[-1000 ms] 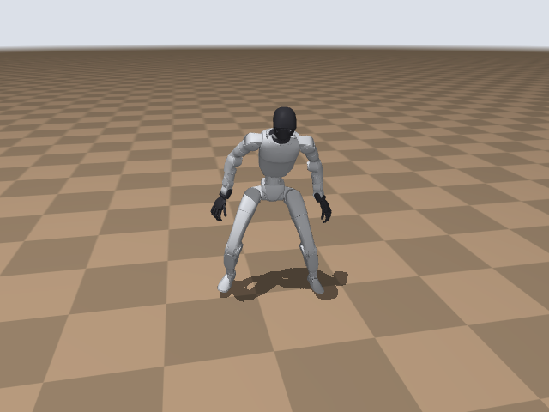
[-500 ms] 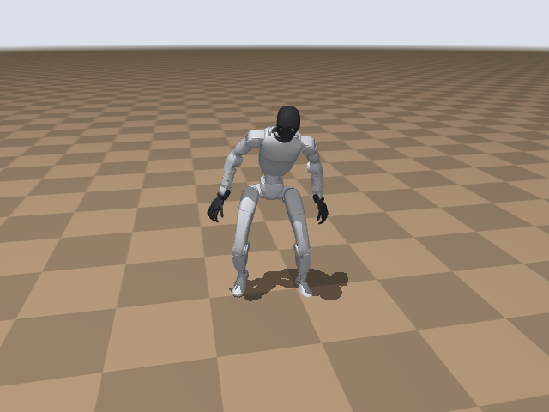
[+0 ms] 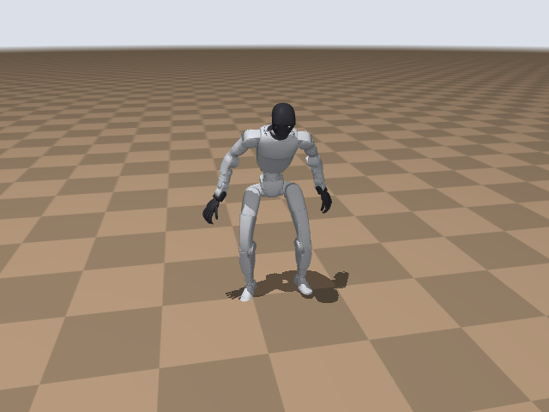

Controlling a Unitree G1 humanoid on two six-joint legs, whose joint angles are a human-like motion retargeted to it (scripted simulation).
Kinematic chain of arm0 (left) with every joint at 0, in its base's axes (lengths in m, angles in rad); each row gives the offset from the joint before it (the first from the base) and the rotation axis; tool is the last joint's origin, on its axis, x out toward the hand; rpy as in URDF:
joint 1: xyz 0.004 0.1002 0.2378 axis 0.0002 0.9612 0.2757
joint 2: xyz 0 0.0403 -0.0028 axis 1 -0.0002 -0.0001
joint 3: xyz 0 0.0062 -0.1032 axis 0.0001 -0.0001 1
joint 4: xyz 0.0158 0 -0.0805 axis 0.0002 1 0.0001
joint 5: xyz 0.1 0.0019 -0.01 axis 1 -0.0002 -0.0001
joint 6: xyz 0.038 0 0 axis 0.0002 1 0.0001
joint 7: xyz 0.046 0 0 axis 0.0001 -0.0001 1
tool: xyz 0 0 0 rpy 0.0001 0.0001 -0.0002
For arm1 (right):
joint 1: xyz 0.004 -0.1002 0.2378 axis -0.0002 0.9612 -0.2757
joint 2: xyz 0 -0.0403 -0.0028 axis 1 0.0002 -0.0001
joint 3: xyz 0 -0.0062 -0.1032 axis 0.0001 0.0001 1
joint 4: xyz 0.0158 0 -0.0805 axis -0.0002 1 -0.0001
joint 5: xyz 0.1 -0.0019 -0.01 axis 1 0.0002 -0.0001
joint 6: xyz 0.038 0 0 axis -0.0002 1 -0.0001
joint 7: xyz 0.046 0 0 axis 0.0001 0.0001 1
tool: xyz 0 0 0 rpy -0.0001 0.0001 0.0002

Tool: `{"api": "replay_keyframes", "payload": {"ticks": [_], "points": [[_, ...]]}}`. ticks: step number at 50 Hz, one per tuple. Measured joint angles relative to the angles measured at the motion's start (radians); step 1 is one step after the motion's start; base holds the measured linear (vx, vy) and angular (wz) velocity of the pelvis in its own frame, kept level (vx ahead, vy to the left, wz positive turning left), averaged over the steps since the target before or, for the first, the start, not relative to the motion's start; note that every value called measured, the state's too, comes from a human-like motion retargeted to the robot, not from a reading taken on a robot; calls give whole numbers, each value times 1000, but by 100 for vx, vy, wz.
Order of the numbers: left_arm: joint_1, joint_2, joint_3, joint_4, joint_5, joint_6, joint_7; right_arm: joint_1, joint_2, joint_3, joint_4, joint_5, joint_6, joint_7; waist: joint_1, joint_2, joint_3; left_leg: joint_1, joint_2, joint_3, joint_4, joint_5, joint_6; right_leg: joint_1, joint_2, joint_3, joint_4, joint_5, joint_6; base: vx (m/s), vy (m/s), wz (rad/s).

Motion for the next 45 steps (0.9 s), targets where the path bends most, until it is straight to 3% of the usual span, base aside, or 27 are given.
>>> {"api": "replay_keyframes", "payload": {"ticks": [3, 5, 6, 7, 11, 14, 15, 17, 20, 22, 25, 28, 30, 32, 34, 35, 36, 39, 42, 45], "points": [[-62, -30, -25, 57, 14, -5, 36, 18, 2, -31, 3, -65, 9, 23, 7, 39, 0, 76, -6, -63, -196, 96, 86, -83, 66, 89, 151, 64, 50, 1, -34, -16], [-81, -36, -43, 77, 29, -46, 55, 13, -1, -17, -4, -78, -46, -16, 6, 58, 0, -3, 79, -85, -29, 86, 96, -189, 114, 201, 361, 37, 93, 6, -38, -33], [-91, -32, -54, 73, 17, -49, 69, 3, -6, -11, -6, -75, -50, -34, 7, 64, 0, -13, 103, -97, -10, 93, 74, -212, 112, 230, 415, -7, 87, 7, -39, -34], [-101, -30, -63, 69, 3, -50, 85, -6, -12, -7, -8, -70, -52, -51, 8, 70, 0, -20, 124, -108, 2, 96, 55, -231, 96, 247, 463, -51, 74, 6, -39, -20], [-145, -39, -76, 43, -89, -29, 154, -21, -55, -10, -25, -32, -42, -99, 1, 100, 0, -16, 151, -149, -22, 105, 17, -217, -105, 188, 455, -194, -28, 7, -45, 23], [-155, -53, -62, 25, -120, -9, 185, -37, -77, 3, -10, -27, -19, -110, 18, 110, 0, 11, 169, -156, -70, 134, -4, -114, -156, 153, 183, -144, -37, 7, -62, 9], [-148, -54, -53, 18, -117, -5, 191, -48, -78, 14, -3, -31, -13, -111, 24, 107, 0, 23, 178, -150, -85, 135, -3, -77, -152, 151, 82, -85, -27, 9, -66, -8], [-117, -46, -29, 17, -90, -8, 187, -78, -69, 49, 5, -46, -21, -115, 27, 104, 0, 50, 215, -138, -104, 99, 19, -75, -133, 138, 93, -46, -16, 10, -66, -17], [-53, -26, 10, 41, -32, -27, 160, -134, -39, 122, 7, -89, -46, -120, 36, 79, 0, 96, 268, -122, -105, 31, 52, -93, -89, 122, 171, -72, 35, 11, -64, -61], [-17, -9, 23, 56, 25, -26, 136, -157, -17, 160, -3, -100, -60, -121, 54, 46, 0, 107, 274, -108, -46, 5, 60, -72, -46, 125, 158, -105, 6, 13, -61, -74], [8, 10, 12, 57, 82, -24, 110, -137, 5, 173, -28, -100, -72, -116, 55, 13, 0, 78, 230, -70, 116, -25, 46, -33, -15, 105, 152, -125, -32, 15, -50, 1], [-13, 14, 5, 39, 97, -22, 104, -76, 28, 137, -46, -71, -77, -92, 40, -9, 0, 62, 160, 40, 187, -64, 31, 14, -6, 43, 109, -101, -20, 12, -43, 60], [-44, 10, -2, 29, 88, -24, 101, -35, 43, 103, -53, -40, -80, -65, 33, -9, 0, 76, 83, 71, 71, -51, 15, 23, 16, 1, 91, -52, -3, 2, -40, 63], [-84, 8, -37, 16, 30, -10, 122, -13, 42, 58, -51, -20, -21, -25, 12, 8, 0, 151, -9, -5, -235, 77, 39, 4, 53, 15, 77, 59, 17, -8, -38, 63], [-107, 14, -71, 13, 10, -25, 137, 0, 40, 42, -53, -9, -23, -28, 4, 25, 0, 143, 37, -47, -264, 134, 106, -87, 101, 107, 217, 93, 44, -3, -41, 13], [-116, 21, -91, 12, 3, -30, 145, 1, 37, 39, -52, -5, -22, -35, 2, 29, 0, 127, 74, -57, -239, 154, 118, -129, 129, 169, 284, 81, 57, 5, -43, -28], [-120, 29, -101, 19, 16, -50, 148, 3, 36, 48, -56, 0, -60, -57, 6, 30, 0, 87, 123, -62, -143, 130, 93, -174, 138, 206, 385, 25, 69, 10, -42, -43], [-142, 46, -127, 26, -5, -58, 179, -3, 22, 50, -58, 13, -84, -103, 1, 36, 0, 49, 191, -89, -80, 110, 38, -236, 50, 220, 515, -107, 27, 10, -42, -7], [-167, 36, -124, 23, -89, -40, 208, -7, -9, 44, -58, 31, -64, -119, -18, 50, 0, 34, 197, -130, -107, 132, 9, -213, -101, 168, 415, -182, -38, 7, -51, 50], [-150, 16, -88, 0, -141, -25, 227, -25, -33, 75, -38, 16, -34, -126, -5, 48, 0, 56, 206, -134, -143, 159, 3, -109, -133, 158, 91, -72, -28, 11, -62, 10]]}}
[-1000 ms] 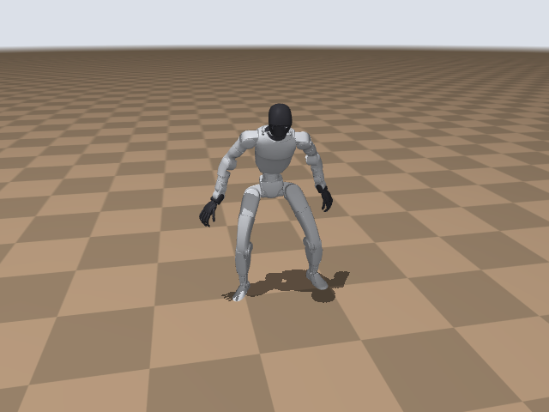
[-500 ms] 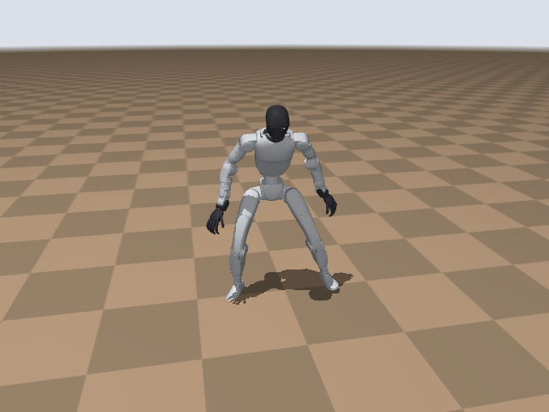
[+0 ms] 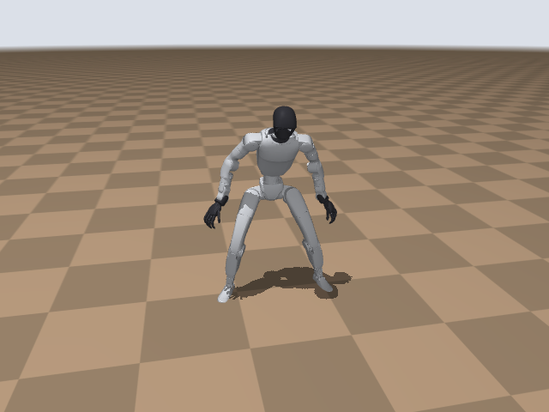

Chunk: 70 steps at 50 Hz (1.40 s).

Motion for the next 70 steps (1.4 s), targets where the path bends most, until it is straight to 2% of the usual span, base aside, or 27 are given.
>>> {"api": "replay_keyframes", "payload": {"ticks": [2, 5, 8, 15, 18, 20, 22, 24, 27, 29, 31, 35, 38, 40, 43, 46, 48, 51, 53, 55, 57, 59, 60, 62, 64, 67, 70], "points": [[41, -6, 40, -12, 23, -4, 9, -30, 2, 41, 23, -36, -4, -16, 2, 1, 0, 25, 27, -3, -32, 2, 5, 16, 17, -10, -27, 61, 25, 14, -65, -2], [111, -10, 91, -8, 76, -29, 10, -87, 18, 95, 47, -108, -25, -48, -1, 1, 0, 55, 90, 5, -68, -27, 14, -2, 49, -57, 61, 42, 109, 11, -64, -15], [175, -2, 114, 1, 154, -32, -18, -126, 37, 128, 48, -125, -48, -64, 19, -40, 0, 62, 94, 25, 18, -81, 37, 32, 101, -67, 35, 0, 76, 10, -59, -34], [172, 27, 71, -38, 158, 7, -71, -41, 59, 71, 3, -62, 5, -14, 19, -115, 0, 15, -150, 156, 210, -200, 24, 139, 137, -142, -117, 57, 16, 5, -44, 53], [137, 10, 64, -49, 143, 3, -78, 15, 72, 41, 12, -90, 16, 26, 23, -82, 0, 49, -271, 65, -33, -126, 30, 86, 188, -141, -39, 142, 49, -2, -36, 43], [122, 1, 52, -51, 122, -9, -75, 39, 75, 27, 15, -118, 25, 49, 19, -52, 0, 57, -249, 22, -111, -81, 98, -6, 231, -70, 99, 204, 88, -3, -35, 13], [121, -1, 41, -32, 141, -48, -81, 61, 81, 35, 7, -123, -33, 37, 26, -38, 0, -41, -147, 18, 99, -112, 91, -120, 256, 5, 329, 158, 121, 7, -38, -39], [112, 8, 15, -17, 147, -45, -68, 71, 88, 38, 7, -116, -40, 22, 40, -32, 0, -66, -89, 2, 149, -103, 39, -168, 206, 6, 466, 61, 86, 9, -38, -44], [79, 10, -20, 3, 139, -22, -46, 96, 80, 26, 1, -100, -34, 11, 44, -15, 0, -73, -60, -29, 139, -94, 8, -178, 22, -65, 570, -73, -19, 8, -41, 18], [55, -4, -27, 7, 110, -9, -30, 116, 65, 17, 0, -94, -23, 13, 46, 6, 0, -65, -57, -54, 105, -65, 7, -141, -46, -79, 508, -132, -50, 8, -51, 39], [52, -21, -8, -7, 71, -3, -11, 117, 54, 18, 13, -95, -9, 12, 60, 21, 0, -42, -43, -60, 57, -37, 6, -74, -48, -79, 320, -142, -43, 9, -59, 9], [103, -37, 72, -35, 40, 3, -5, 66, 58, 47, 52, -85, 8, 10, 56, 10, 0, 7, -21, -59, -37, -10, 17, 74, -5, -93, -83, 55, 8, 9, -64, 11], [159, -42, 110, -21, 66, -6, -46, 18, 68, 70, 58, -59, -12, 12, 62, 3, 0, 14, -2, -70, -28, -31, 55, 32, 19, -111, 13, 52, 35, 6, -59, -30], [188, -38, 117, -10, 122, 0, -86, -13, 77, 86, 59, -33, -25, 17, 83, -25, 0, -12, -11, -46, 64, -61, 61, 34, 53, -107, -12, 36, 16, 4, -54, -63], [201, -25, 76, -18, 173, 29, -136, -33, 79, 85, 60, -9, 20, 37, 71, -60, 0, -56, -118, 6, 179, -101, 40, 87, 78, -121, -135, 72, -33, -1, -42, 16], [193, -22, 56, -17, 233, 34, -139, -22, 88, 66, 51, -33, 29, 52, 46, -73, 0, -70, -178, 112, 199, -146, 29, 109, 104, -157, -160, 110, 12, 2, -35, 36], [184, -22, 48, -5, 285, 26, -103, -2, 93, 45, 44, -74, 23, 62, 48, -63, 0, -17, -188, 141, 58, -106, 47, 76, 145, -131, -87, 139, 48, 5, -33, -29], [179, -18, 32, 18, 381, -16, -21, 45, 92, 24, 16, -123, -57, 40, 53, -28, 0, -44, -91, 93, 129, -109, 114, -69, 191, -33, 247, 109, 104, 12, -35, -51], [166, -1, 6, 19, 407, -17, 38, 73, 89, 9, 4, -123, -76, 15, 54, -18, 0, -78, -28, 53, 214, -113, 74, -122, 149, -21, 409, 23, 80, 14, -39, -16], [136, 16, -18, 11, 406, -9, 84, 104, 88, -9, -3, -110, -78, -4, 54, -10, 0, -92, 5, 23, 235, -116, 13, -141, 45, -52, 504, -66, 23, 13, -43, 27], [90, 21, -37, 4, 368, -3, 106, 139, 79, -33, -7, -90, -70, -7, 47, 4, 0, -100, 3, -16, 216, -104, -16, -127, -51, -72, 490, -124, -17, 11, -49, 71], [55, 15, -35, -6, 321, 3, 114, 159, 73, -46, 2, -77, -56, -4, 54, 17, 0, -94, 9, -42, 184, -76, -38, -82, -85, -82, 358, -152, -33, 10, -58, 50], [44, 11, -30, -13, 298, 6, 116, 165, 71, -48, 9, -72, -47, -2, 61, 21, 0, -84, 15, -49, 163, -61, -47, -48, -85, -86, 255, -145, -30, 11, -65, 23], [51, 4, 1, -28, 268, 10, 117, 157, 72, -42, 22, -76, -31, 4, 69, 13, 0, -53, 27, -46, 117, -42, -41, 27, -53, -75, 41, -32, -2, 12, -67, 9], [83, -2, 44, -38, 241, 8, 106, 136, 77, -30, 27, -79, -27, 8, 66, 10, 0, -23, 51, -50, 80, -38, -15, 43, -32, -81, 24, 23, 1, 12, -66, 1], [143, -11, 106, -40, 204, -4, 74, 97, 84, -13, 16, -79, -35, 3, 60, -4, 0, -7, 87, -39, 98, -76, 49, 23, -9, -107, 117, -3, 26, 11, -62, -26], [194, 0, 126, -49, 221, 5, 26, 57, 90, 18, 4, -54, -30, -4, 68, -50, 0, -62, 72, 2, 262, -121, 77, 34, 37, -106, 101, -44, -35, 4, -54, -34]]}}
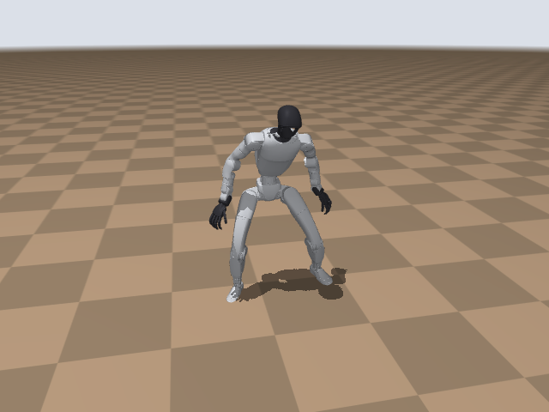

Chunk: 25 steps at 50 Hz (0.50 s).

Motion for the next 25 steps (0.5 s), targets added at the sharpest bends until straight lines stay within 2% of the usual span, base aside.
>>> {"api": "replay_keyframes", "payload": {"ticks": [2, 4, 5, 7, 8, 10, 12, 15, 18, 20, 22, 25], "points": [[-1, 18, -42, -12, 35, 11, -14, -10, 3, 3, 1, 9, 30, 4, -16, -20, 0, -59, -84, 18, 97, -25, -15, 26, 14, -21, -62, 19, -1, -3, -42, 35], [-18, 38, -90, -13, 114, 11, -19, -8, 17, 10, 4, 12, 22, 6, -19, -36, 0, -96, -151, 58, 135, -59, -43, 19, 24, -38, -52, 27, 14, 2, -39, 21], [-32, 48, -114, -11, 158, 11, -19, -7, 27, 14, 11, 11, 16, 10, -14, -44, 0, -96, -186, 76, 100, -64, -57, 6, 33, -40, -37, 34, 17, 2, -36, -20], [-55, 62, -151, 0, 221, 0, 0, -1, 48, 28, 30, -15, -3, 18, 4, -47, 0, -50, -222, 62, -58, -28, -34, -70, 69, 13, 85, 79, 31, 6, -34, -49], [-61, 62, -160, 8, 245, -18, 16, 6, 59, 37, 37, -37, -31, 12, 7, -41, 0, -48, -203, 49, -63, -25, 7, -127, 94, 62, 186, 113, 59, 8, -33, -39], [-90, 77, -196, 19, 238, -16, 56, 6, 71, 33, 55, -71, 5, 19, -6, -30, 0, -42, -176, 11, -100, 16, 39, -207, 152, 179, 290, 171, 96, 5, -35, -6], [-103, 80, -200, 27, 230, -27, 90, 21, 77, 39, 47, -94, -24, -26, -17, -9, 0, -92, -108, -22, -6, 15, -25, -274, 129, 212, 439, 115, 106, 13, -40, -1], [-148, 78, -208, 36, 163, -18, 137, 57, 69, 19, 38, -107, -16, -68, -33, 31, 0, -103, -77, -76, -24, 26, -101, -297, -25, 187, 508, -26, 14, 14, -46, 38], [-179, 53, -183, 31, 65, -19, 145, 93, 46, 9, 39, -111, 5, -57, -23, 70, 0, -69, -60, -104, -95, 76, -136, -228, -136, 132, 334, -106, -29, 13, -59, 32], [-171, 36, -144, 16, 12, -18, 144, 91, 37, 21, 55, -120, 24, -42, -5, 80, 0, -24, -37, -95, -161, 108, -141, -132, -149, 72, 82, -39, -9, 14, -71, -11], [-137, 25, -95, 4, -19, -19, 134, 67, 37, 42, 74, -125, 34, -32, 1, 82, 0, 18, -9, -88, -222, 128, -124, -83, -116, 64, -39, 77, 20, 15, -74, -14], [-65, 10, -28, 6, -63, -34, 92, 10, 39, 74, 85, -119, 29, -29, -1, 85, 0, 61, 32, -96, -269, 122, -60, -121, -81, 40, 69, 96, 50, 12, -68, -39]]}}
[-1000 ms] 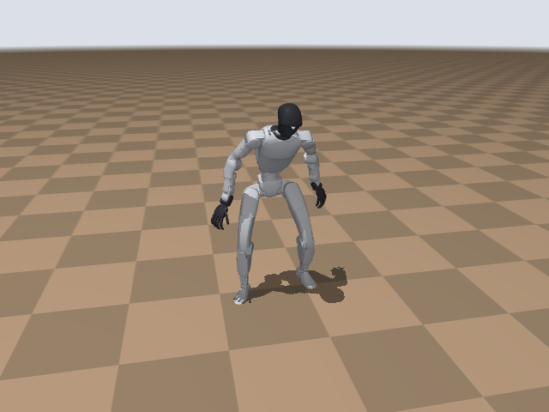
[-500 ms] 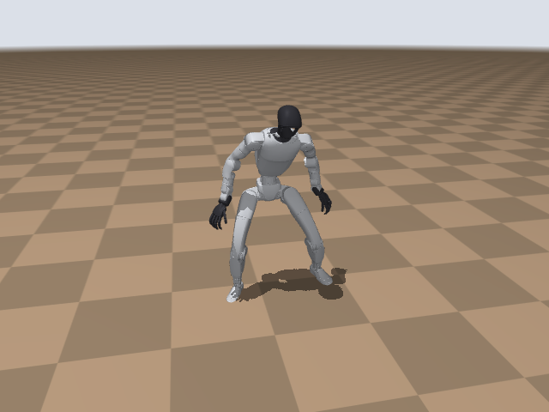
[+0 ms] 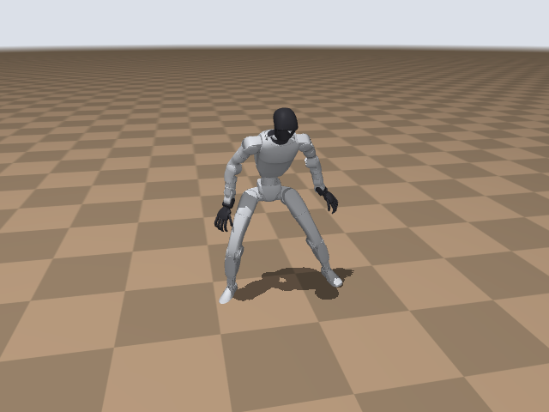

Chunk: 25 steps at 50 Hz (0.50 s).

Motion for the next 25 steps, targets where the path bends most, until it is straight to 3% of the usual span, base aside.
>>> {"api": "replay_keyframes", "payload": {"ticks": [3, 5, 7, 9, 10, 12, 15, 17, 20, 22, 25], "points": [[54, 4, 24, 10, 14, 25, -61, -62, -9, 15, -14, 13, 30, 17, 5, -46, 0, -12, -37, 16, 65, -19, 57, 20, 59, -7, -67, -12, -54, 3, -61, -57], [82, 7, 14, 17, 71, 17, -102, -72, -15, 35, -38, 23, -8, 2, 8, -75, 0, -90, -61, 48, 278, -73, 61, -4, 78, 2, -8, -32, -87, 5, -47, -32], [65, 16, -27, 13, 95, 37, -119, -76, -25, 16, -34, 21, 40, 21, -19, -98, 0, -132, -168, 87, 325, -94, 68, 32, 85, -17, -112, 8, -89, -6, -38, 31], [41, 11, -54, 12, 120, 46, -126, -60, -26, 2, -27, 29, 41, 29, -33, -112, 0, -157, -260, 129, 327, -133, 38, 42, 96, -38, -141, 26, -84, -2, -34, 16], [24, 7, -65, 14, 126, 50, -128, -50, -25, -7, -20, 33, 40, 37, -36, -115, 0, -156, -308, 143, 282, -137, 16, 45, 107, -48, -152, 39, -79, -2, -31, -9], [-5, -10, -77, 19, 119, 45, -120, -22, -26, -24, -3, 25, 37, 60, -37, -97, 0, -108, -357, 129, 107, -81, 29, 24, 150, -36, -115, 92, -42, 0, -29, -30], [-33, -19, -90, 21, 105, 23, -100, 7, -31, -35, 14, -3, 36, 90, -50, -68, 0, -85, -297, 99, 58, -43, 150, -65, 253, 124, 33, 156, 49, 0, -30, -40], [-42, -13, -98, 31, 118, -8, -100, 26, -27, -22, 8, -3, -12, 80, -43, -60, 0, -122, -215, 88, 174, -62, 107, -117, 289, 218, 175, 80, 79, 9, -36, -59], [-72, -5, -119, 26, 83, -4, -105, 48, -30, -26, 0, 23, -7, 84, -54, -42, 0, -104, -177, 60, 130, -54, 41, -113, 158, 213, 215, -47, -9, 7, -38, 19], [-93, -14, -121, 19, 32, 2, -117, 66, -41, -27, -13, 43, 4, 98, -74, -17, 0, -94, -177, 22, 65, -26, 18, -58, 63, 178, 117, -100, -48, 3, -48, 86], [-97, -29, -92, -2, -38, 5, -128, 73, -49, -3, -19, 47, 24, 131, -63, -8, 0, -70, -167, 0, -17, 14, -11, 65, 19, 151, -182, -58, -34, 2, -59, 43]]}}
